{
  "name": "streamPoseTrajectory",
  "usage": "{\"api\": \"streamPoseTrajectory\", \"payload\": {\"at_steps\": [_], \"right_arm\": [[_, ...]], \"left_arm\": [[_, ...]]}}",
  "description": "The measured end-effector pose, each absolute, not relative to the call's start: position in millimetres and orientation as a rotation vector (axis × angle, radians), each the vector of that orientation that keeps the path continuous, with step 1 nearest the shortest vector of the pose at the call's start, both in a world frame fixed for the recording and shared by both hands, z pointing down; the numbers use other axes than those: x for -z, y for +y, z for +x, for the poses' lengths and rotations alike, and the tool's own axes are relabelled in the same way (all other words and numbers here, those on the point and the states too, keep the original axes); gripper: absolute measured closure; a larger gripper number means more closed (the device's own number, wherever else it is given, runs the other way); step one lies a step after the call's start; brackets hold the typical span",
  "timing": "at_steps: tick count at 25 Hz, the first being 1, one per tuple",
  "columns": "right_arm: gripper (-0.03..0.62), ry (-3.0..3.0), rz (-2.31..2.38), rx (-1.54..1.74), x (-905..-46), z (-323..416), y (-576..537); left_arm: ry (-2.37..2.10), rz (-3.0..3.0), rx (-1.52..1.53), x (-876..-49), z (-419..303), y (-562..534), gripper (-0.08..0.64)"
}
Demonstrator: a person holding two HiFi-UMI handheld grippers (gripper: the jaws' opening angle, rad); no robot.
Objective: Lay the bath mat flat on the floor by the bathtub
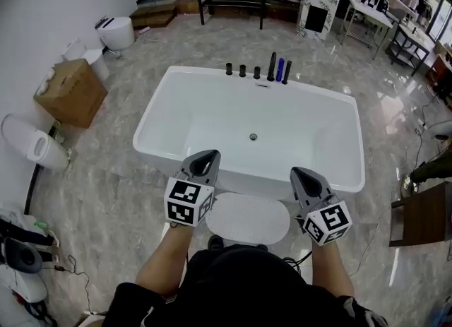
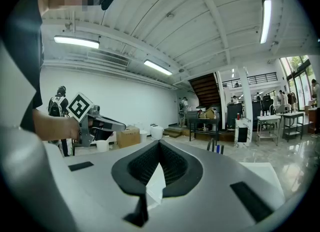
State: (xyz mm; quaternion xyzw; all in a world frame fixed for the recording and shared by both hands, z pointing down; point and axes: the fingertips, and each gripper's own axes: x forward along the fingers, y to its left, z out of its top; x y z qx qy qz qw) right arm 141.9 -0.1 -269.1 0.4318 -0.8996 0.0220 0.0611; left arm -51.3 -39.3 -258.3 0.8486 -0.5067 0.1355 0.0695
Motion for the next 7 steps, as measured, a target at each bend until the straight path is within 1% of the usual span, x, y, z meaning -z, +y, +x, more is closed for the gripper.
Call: {"api": "streamPoseTrajectory", "payload": {"at_steps": [7], "right_arm": [[0.578,-2.723,1.325,-0.057,274.8,140.6,-12.0]], "left_arm": [[-1.534,2.546,-0.406,261.6,-55.0,-45.6,0.549]]}}
